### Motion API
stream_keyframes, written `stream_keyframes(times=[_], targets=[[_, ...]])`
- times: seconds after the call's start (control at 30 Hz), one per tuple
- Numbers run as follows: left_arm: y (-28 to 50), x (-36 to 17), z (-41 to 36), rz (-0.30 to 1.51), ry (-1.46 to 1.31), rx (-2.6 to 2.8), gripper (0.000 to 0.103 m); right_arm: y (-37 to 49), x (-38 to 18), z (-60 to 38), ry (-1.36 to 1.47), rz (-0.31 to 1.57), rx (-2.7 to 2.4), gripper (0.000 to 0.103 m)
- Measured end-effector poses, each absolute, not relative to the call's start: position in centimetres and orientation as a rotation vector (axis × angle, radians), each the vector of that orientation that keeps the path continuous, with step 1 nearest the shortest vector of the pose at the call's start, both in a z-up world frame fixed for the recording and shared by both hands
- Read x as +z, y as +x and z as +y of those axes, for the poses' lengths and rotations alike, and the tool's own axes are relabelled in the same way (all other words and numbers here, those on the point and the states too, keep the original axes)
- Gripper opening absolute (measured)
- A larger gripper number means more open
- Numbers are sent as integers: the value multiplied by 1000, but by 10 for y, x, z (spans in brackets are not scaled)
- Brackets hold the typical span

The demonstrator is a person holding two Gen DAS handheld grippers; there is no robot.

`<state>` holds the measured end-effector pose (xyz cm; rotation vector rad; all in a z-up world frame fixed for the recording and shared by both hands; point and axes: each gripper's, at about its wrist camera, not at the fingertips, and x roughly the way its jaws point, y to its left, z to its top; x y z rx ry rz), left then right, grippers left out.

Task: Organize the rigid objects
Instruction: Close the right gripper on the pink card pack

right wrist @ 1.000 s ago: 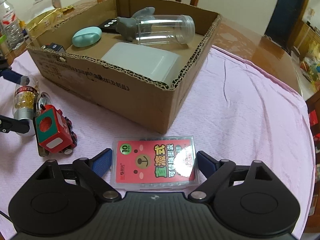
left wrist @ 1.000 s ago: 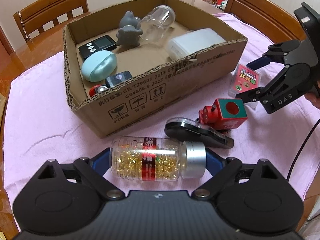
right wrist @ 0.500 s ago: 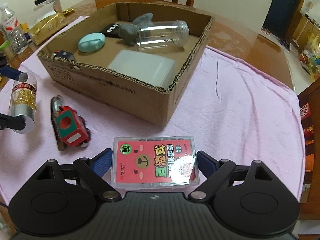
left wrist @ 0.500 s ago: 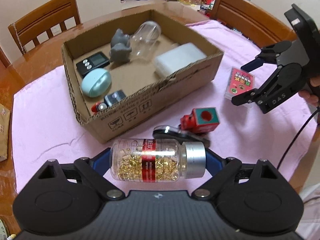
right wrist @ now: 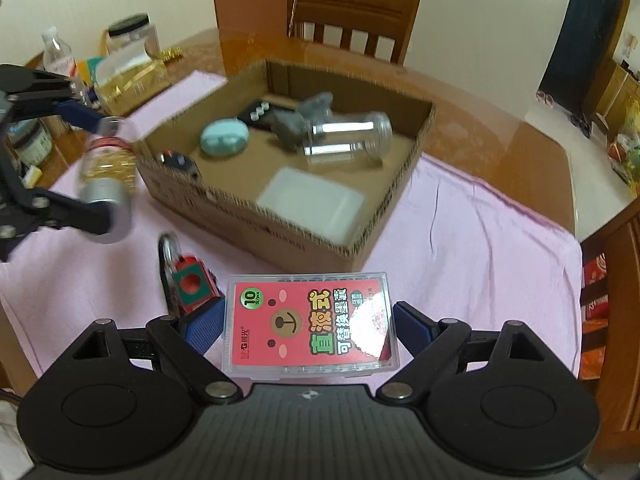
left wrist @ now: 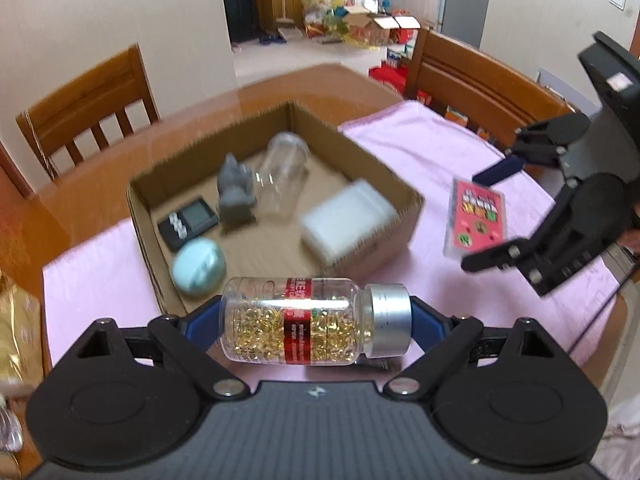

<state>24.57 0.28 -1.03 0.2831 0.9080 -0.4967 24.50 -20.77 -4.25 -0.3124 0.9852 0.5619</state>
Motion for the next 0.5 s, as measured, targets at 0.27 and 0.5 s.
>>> stream_keyframes(times=[0.27,0.5], targets=[[288,-15,-8,873,299,-470,93,256,-21,-204,-302,923,578,92],[312,-38,-9,883,330,-427,93,262,-13,-201,-304,888,578,92]])
